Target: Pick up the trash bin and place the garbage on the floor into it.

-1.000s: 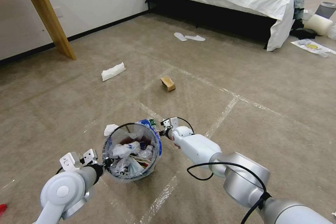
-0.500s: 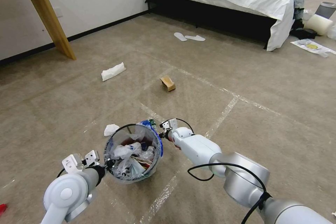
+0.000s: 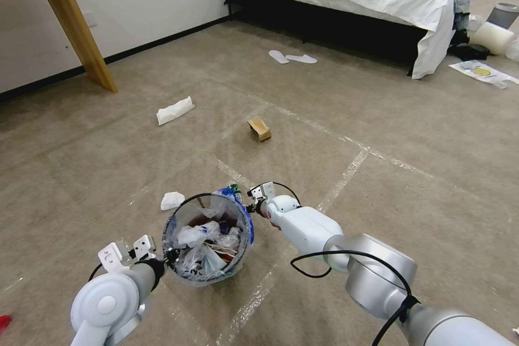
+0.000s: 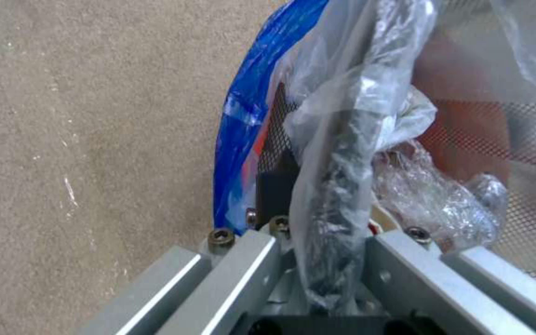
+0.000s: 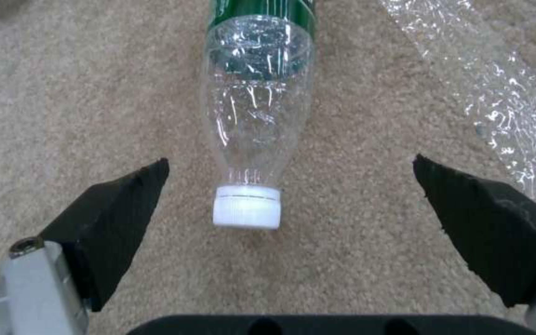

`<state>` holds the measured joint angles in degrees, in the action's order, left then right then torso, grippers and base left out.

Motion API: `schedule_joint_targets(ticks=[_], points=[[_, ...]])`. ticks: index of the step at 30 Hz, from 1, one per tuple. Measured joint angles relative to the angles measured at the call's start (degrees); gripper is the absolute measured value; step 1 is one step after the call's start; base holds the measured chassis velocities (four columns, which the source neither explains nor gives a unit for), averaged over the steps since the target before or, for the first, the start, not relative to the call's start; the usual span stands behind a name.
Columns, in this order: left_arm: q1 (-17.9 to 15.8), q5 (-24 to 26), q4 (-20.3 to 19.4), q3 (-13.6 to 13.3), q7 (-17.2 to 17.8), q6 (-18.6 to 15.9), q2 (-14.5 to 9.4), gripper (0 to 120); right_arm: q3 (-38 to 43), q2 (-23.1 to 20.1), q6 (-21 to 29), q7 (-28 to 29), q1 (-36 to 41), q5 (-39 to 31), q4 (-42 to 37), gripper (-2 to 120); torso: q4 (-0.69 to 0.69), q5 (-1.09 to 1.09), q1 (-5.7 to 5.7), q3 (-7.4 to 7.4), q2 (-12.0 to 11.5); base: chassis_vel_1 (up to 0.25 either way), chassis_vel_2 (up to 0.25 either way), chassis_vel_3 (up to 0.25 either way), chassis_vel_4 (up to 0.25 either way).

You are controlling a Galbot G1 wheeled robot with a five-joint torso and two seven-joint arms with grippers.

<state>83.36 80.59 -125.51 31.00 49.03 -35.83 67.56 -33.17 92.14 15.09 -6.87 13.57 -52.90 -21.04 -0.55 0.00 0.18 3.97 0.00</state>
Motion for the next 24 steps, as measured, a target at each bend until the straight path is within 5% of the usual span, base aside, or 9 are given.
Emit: schedule_joint_targets(ticks=[7, 24], points=[[0.06, -0.44, -0.06, -0.08, -0.13, -0.06, 0.25, 0, 0.12, 0.0, -0.22, -1.34, 0.24, 0.65, 0.12, 95, 0.0, 0.0, 0.0, 0.0, 0.0, 0.0, 0.0, 0.0, 0.0], [1.23, -4.28, -0.98, -1.39, -1.3, -0.5, 4.29, 0, 1.84, 0.0, -0.69, -2.42, 2.61, 1.58, -0.13, 39, 0.0, 0.0, 0.0, 0.0, 0.01, 0.0, 0.0, 0.0, 0.0]])
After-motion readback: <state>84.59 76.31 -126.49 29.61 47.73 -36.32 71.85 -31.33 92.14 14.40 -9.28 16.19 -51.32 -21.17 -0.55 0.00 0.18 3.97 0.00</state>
